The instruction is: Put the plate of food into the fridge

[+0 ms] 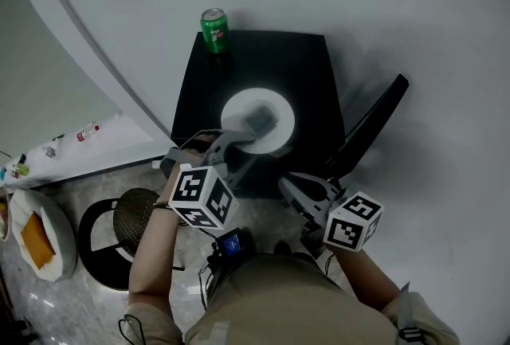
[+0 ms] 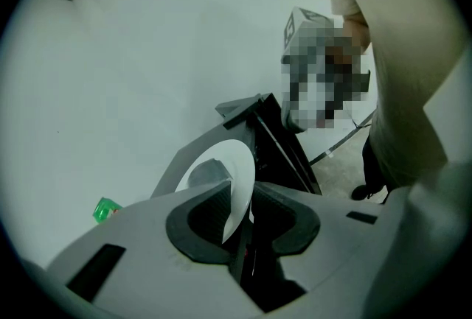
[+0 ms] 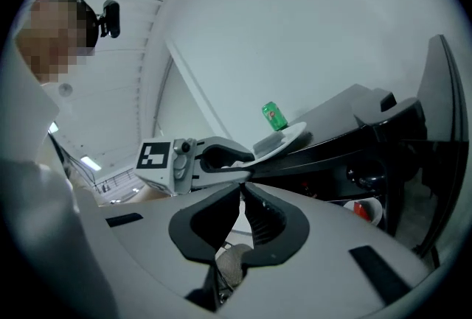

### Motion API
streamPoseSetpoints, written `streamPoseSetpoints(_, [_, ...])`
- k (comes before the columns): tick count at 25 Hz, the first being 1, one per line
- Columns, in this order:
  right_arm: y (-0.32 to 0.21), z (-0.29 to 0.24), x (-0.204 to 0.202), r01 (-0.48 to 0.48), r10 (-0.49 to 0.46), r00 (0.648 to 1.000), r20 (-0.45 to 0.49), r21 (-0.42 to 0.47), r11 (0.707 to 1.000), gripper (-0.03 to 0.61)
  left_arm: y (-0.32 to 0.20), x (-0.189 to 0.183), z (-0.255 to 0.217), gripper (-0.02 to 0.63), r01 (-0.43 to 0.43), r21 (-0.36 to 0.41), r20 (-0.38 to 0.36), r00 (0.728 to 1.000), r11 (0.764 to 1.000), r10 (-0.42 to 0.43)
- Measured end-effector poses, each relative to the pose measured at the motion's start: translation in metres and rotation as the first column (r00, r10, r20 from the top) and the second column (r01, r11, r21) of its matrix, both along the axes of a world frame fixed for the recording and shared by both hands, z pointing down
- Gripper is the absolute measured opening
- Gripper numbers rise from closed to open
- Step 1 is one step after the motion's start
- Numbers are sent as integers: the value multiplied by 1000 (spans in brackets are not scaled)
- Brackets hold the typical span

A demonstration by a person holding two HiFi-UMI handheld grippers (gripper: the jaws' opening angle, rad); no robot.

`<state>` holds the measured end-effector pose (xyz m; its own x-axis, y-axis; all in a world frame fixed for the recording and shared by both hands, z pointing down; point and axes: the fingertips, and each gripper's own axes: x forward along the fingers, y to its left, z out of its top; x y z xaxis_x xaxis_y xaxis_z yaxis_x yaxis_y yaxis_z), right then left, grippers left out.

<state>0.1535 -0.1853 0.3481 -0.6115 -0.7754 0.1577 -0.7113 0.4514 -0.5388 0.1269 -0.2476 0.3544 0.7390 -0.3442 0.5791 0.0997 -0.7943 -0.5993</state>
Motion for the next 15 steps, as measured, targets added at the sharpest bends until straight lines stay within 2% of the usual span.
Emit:
streamPoseSetpoints(3, [-10,1,2,-21,22,999,23,-22,1000,23,4,-2,0,91,-13,8,5,1000,1000,13])
streamPoseSetpoints(6, [-19,3,1,-27,35,992,122,-72,997,25,6,-3,-1,89,-19,8,1,1000,1000,19])
streamPoseSetpoints(7, [-22,4,2,-28,42,986,162,-92,995,35,7,-3,-1,89,-20,6,-2,1000,1000,20])
streamPoseSetpoints(9, [-28,5,3,-30,60,970,234,-128,991,154,9,-3,0,89,-24,3,-5,1000,1000,24])
streamPoseSetpoints(12, [-35,1,5,-33,77,944,319,-142,989,161,11,-4,0,89,-31,4,-8,999,999,31])
streamPoseSetpoints(15, [-42,-2,4,-38,88,936,340,-151,988,161,13,-4,0,89,-38,2,-15,999,999,38])
